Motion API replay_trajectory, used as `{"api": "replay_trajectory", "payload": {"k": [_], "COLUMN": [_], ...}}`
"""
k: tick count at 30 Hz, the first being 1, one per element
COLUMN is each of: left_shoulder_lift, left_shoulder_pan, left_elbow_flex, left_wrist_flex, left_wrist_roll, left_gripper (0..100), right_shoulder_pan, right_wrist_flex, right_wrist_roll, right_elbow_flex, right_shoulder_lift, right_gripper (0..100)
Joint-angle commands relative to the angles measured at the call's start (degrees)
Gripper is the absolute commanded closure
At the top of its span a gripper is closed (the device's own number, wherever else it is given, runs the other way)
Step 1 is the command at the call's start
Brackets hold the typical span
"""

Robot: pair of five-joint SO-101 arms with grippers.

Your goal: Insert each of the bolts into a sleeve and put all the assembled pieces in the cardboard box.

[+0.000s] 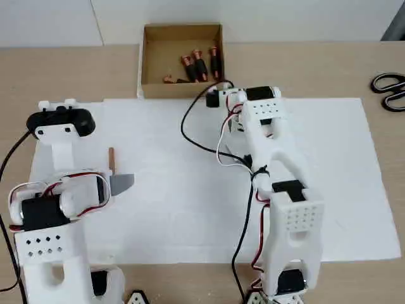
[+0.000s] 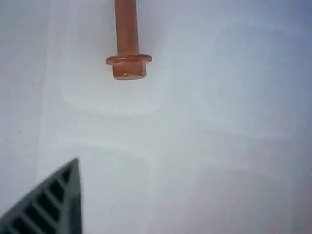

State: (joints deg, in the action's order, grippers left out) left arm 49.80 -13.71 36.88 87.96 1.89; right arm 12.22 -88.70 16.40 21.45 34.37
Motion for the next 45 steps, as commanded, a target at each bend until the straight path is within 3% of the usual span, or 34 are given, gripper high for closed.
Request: {"api": "replay_trajectory", "payload": {"k": [1, 12, 20, 31, 37, 45], "left_shoulder_lift": [0.88, 0.79, 0.62, -0.44, -16.79, -45.98], "left_shoulder_pan": [-0.35, -0.35, -0.26, -0.35, -0.35, -0.35], "left_elbow_flex": [-0.13, -0.13, -0.13, -3.21, -17.45, -32.13], "left_wrist_flex": [-0.53, -0.53, -0.53, 2.02, 7.38, 7.12], "left_wrist_roll": [-0.62, -0.62, -0.62, -0.7, -1.93, -2.37], "left_gripper": [65, 65, 65, 65, 65, 65], "right_shoulder_pan": [-0.92, -1.54, -1.54, -2.15, -3.03, -7.69], "right_wrist_flex": [-0.84, -0.22, -0.22, -7.52, -7.78, -7.78], "right_wrist_roll": [-0.62, -0.18, 2.29, 2.11, 1.76, -0.18], "right_elbow_flex": [0.18, 0.18, 0.62, 9.14, 8.97, 6.77], "right_shoulder_lift": [0.13, 1.01, 4.97, -8.75, -16.48, -22.37], "right_gripper": [82.5, 82.8, 99.3, 99.4, 99.5, 99.5]}}
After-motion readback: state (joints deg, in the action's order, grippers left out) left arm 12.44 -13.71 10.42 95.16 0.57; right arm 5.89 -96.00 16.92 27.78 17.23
